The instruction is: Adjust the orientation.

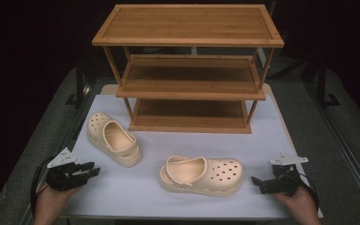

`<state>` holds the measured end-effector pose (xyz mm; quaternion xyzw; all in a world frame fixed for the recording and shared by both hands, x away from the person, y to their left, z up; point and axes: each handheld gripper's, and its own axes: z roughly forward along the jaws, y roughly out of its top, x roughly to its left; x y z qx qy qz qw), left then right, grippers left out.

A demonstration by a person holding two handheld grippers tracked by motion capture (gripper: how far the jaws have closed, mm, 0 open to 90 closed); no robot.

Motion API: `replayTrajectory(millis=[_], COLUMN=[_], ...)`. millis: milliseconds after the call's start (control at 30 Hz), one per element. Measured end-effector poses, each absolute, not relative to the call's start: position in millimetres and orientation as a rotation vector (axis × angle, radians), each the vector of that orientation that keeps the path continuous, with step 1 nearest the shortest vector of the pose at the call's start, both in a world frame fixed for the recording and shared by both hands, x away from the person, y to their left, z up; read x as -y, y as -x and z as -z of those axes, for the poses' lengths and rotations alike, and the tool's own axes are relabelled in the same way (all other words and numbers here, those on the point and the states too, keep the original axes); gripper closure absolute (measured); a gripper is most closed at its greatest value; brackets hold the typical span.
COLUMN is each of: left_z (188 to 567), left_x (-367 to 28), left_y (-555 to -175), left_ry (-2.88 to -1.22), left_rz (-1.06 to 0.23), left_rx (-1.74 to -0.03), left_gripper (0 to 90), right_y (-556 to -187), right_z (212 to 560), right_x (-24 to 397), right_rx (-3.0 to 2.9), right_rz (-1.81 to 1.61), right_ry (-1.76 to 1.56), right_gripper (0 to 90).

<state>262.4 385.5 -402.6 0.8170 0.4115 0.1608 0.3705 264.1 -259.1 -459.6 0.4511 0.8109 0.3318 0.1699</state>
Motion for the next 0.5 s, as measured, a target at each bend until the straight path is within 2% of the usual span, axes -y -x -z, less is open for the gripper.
replayTrajectory(millis=[33,100,500], left_z=[399.8,398.2,375.7], left_x=[-387.7,-389.0,-395.2], left_y=[-266.1,-268.8,-315.1], left_ry=[-2.097,-2.095,-2.07], left_rz=[-0.408,-0.405,-0.444], left_rx=[-1.064,-1.068,-1.117], left_gripper=[81.3,90.0,90.0], right_y=[-264.1,-264.1,-264.2], right_z=[459.6,459.6,459.7], right_x=[259.1,259.1,259.3], right_rx=[-2.304,-2.304,-2.304], right_rz=[-0.943,-0.943,-0.945], right_ry=[-1.282,-1.282,-1.28], right_gripper=[0.0,0.0,0.0])
